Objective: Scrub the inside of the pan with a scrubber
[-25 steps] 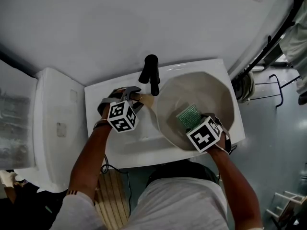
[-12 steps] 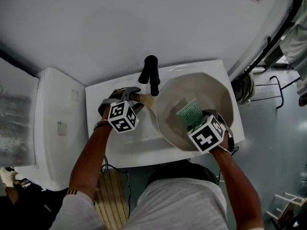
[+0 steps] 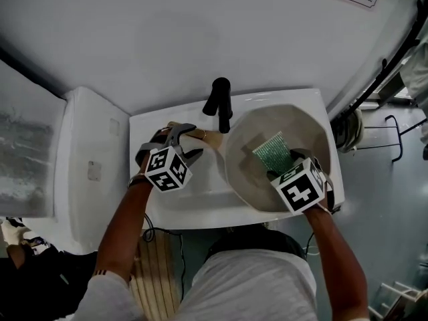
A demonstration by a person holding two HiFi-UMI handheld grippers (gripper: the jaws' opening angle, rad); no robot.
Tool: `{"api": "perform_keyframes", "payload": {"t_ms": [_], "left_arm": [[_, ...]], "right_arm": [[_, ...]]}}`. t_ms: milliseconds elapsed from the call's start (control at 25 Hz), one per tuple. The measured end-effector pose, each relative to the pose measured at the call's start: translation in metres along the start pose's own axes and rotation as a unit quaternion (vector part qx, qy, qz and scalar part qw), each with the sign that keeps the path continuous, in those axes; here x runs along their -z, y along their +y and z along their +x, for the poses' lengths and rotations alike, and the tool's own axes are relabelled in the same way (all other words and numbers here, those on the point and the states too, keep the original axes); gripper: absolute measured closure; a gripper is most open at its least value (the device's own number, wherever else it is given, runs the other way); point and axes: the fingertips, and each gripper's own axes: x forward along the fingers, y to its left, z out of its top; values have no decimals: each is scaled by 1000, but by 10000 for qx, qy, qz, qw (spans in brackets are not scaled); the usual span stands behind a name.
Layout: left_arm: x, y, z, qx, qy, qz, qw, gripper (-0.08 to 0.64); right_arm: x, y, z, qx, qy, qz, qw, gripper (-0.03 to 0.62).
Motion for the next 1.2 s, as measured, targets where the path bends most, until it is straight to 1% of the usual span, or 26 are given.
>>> {"api": "perform_keyframes", "payload": {"t_ms": [160, 280, 400, 480, 640, 800, 1000, 1120, 1200], "left_arm": [[-14, 5, -29, -255, -333, -370, 9984, 279], [-34, 11, -51, -497, -678, -666, 9942, 281], [-56, 15, -73, -718, -1092, -1016, 9862, 282], [-73, 20, -87, -871, -1419, -1291, 9776, 288], [-112, 33, -116, -1206, -2108, -1740, 9543, 328], [-144, 40, -132, -1394, -2695, -2141, 9285, 374], [-173, 48, -146, -1559, -3171, -2823, 8919, 439], [-183, 56, -155, -1719, -3520, -3013, 8693, 471], [-189, 60, -161, -1771, -3678, -3145, 8570, 486]], "right_arm": [[-17, -4, -17, -44, -405, 48, 9992, 252], [-33, -7, -31, -93, -793, 85, 9968, 252], [-49, -11, -47, -121, -1237, 63, 9922, 253], [-62, -14, -58, -168, -1598, 82, 9870, 253], [-86, -20, -80, -300, -2314, 149, 9723, 252], [-105, -23, -100, -479, -2964, 154, 9537, 253], [-124, -21, -127, -799, -3733, 103, 9242, 252], [-133, -18, -144, -916, -4109, 16, 9071, 253], [-138, -15, -153, -962, -4317, -42, 8968, 252]]}}
